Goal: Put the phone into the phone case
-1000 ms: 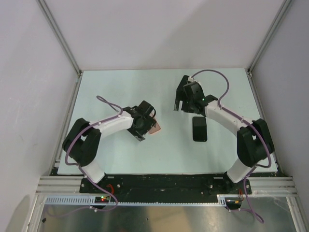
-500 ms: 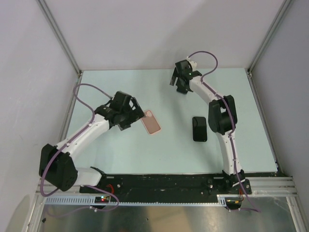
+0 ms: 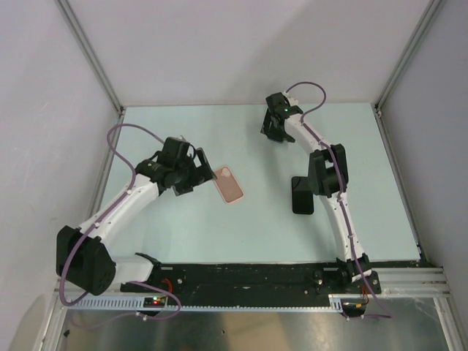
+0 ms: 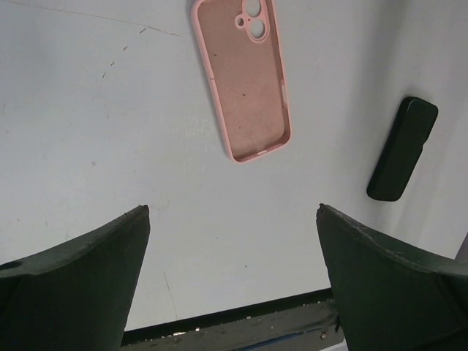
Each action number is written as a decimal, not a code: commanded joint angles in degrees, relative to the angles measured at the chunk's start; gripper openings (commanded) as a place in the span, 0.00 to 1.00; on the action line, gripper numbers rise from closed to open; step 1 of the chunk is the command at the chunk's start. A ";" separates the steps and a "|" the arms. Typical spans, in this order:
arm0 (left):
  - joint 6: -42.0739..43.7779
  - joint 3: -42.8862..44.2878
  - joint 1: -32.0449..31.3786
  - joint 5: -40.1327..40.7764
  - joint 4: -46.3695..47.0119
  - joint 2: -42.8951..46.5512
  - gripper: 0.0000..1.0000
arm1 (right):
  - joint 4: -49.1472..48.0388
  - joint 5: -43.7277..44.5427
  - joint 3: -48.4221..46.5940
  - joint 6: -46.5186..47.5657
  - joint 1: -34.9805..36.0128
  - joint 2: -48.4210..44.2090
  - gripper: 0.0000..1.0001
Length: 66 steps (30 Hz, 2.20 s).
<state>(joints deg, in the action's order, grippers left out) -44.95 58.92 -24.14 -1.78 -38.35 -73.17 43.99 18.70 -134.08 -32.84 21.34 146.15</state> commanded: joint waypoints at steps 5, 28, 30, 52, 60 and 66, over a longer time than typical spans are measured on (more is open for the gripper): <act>2.94 1.15 1.73 -3.31 -0.08 1.63 1.00 | 2.23 -0.34 -5.35 -0.33 -0.22 3.21 0.96; 4.32 3.46 3.48 -8.05 -0.02 -0.73 1.00 | 7.92 -4.78 -12.39 -1.52 -2.33 8.85 0.81; 4.36 3.68 3.55 -8.28 -0.05 -0.77 1.00 | 8.72 -4.32 -12.82 -1.20 -2.15 9.28 0.82; 1.25 11.36 3.50 -8.18 1.05 -10.20 0.96 | 3.60 -2.64 16.34 1.32 -0.10 -6.20 0.42; -2.33 37.37 3.48 -7.44 4.10 -36.72 0.46 | -12.70 -12.36 40.59 0.61 -3.62 -23.63 0.29; -8.06 67.62 2.90 -14.88 4.76 -61.10 0.17 | -14.14 -22.79 34.70 -4.37 -9.87 -19.77 0.02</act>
<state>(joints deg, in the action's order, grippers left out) -48.34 111.28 -20.95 -11.55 -34.94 -123.94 33.04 4.25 -94.74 -33.10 15.62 124.38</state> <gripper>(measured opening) 0.212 0.059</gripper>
